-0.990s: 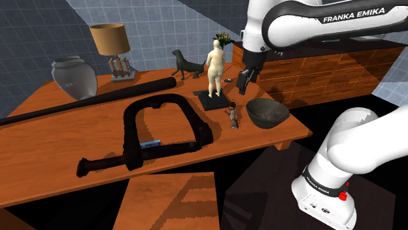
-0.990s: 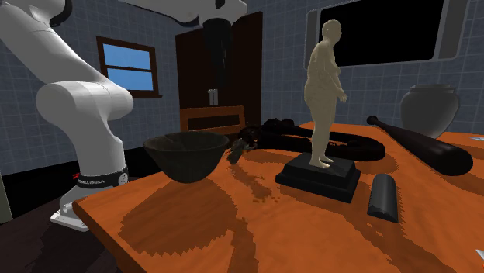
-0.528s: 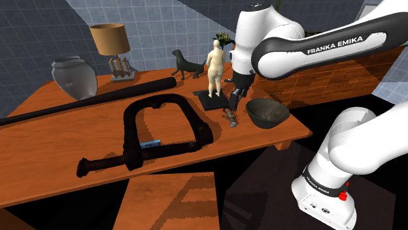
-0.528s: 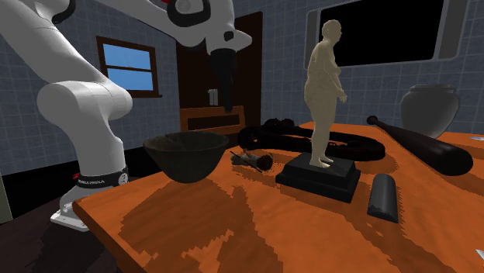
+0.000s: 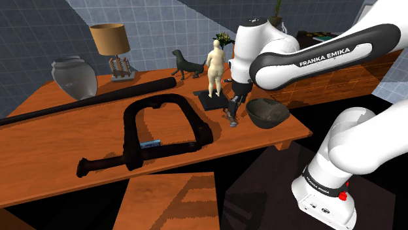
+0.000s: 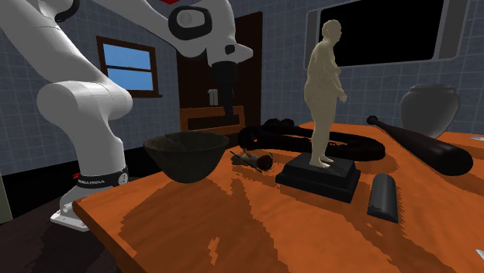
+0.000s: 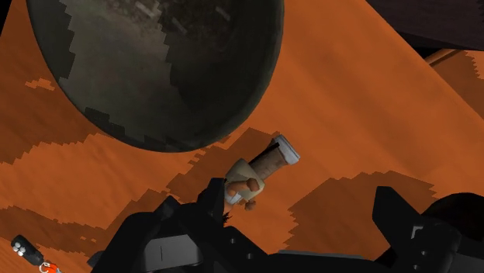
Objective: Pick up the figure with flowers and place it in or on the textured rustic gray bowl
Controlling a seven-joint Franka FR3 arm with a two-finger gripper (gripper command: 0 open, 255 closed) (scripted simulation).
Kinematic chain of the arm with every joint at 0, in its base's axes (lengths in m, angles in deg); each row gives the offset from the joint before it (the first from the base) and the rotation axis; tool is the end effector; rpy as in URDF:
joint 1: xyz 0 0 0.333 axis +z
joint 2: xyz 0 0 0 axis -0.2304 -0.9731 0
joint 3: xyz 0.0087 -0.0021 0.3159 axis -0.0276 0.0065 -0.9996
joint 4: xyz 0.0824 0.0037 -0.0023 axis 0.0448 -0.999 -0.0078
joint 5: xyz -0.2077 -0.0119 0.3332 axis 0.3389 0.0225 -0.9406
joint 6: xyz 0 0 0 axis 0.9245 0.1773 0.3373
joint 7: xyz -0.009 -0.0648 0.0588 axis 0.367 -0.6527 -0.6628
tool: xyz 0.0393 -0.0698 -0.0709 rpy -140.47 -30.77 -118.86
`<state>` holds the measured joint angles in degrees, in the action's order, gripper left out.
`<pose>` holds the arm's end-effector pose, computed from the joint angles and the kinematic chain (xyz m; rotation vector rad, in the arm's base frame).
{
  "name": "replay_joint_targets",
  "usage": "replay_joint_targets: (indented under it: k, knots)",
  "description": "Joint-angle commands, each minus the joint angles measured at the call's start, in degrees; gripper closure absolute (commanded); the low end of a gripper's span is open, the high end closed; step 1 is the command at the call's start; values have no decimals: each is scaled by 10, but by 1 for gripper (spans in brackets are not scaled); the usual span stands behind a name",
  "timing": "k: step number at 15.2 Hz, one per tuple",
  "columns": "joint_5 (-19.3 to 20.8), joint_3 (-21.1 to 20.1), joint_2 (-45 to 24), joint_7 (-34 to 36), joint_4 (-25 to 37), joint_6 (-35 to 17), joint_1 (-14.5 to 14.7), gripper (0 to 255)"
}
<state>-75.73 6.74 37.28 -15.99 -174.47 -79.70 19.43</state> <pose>0.3486 0.0890 0.4337 2.9454 0.3313 0.1626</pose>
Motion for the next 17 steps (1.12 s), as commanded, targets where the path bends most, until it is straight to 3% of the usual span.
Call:
replay_joint_targets:
  k: [1, 5, 6, 15, 16, 17]
  knots:
    - [0, 0, 0, 1, -1, -1, 0, 0]
    - [0, 0, 0, 1, -1, -1, 0, 0]
    - [0, 0, 0, 1, -1, -1, 0, 255]
    - [0, 0, 0, 1, -1, -1, 0, 255]
    - [0, 0, 0, 1, -1, -1, 0, 0]
    - [3, -3, -36, 17, 18, -3, -13, 0]
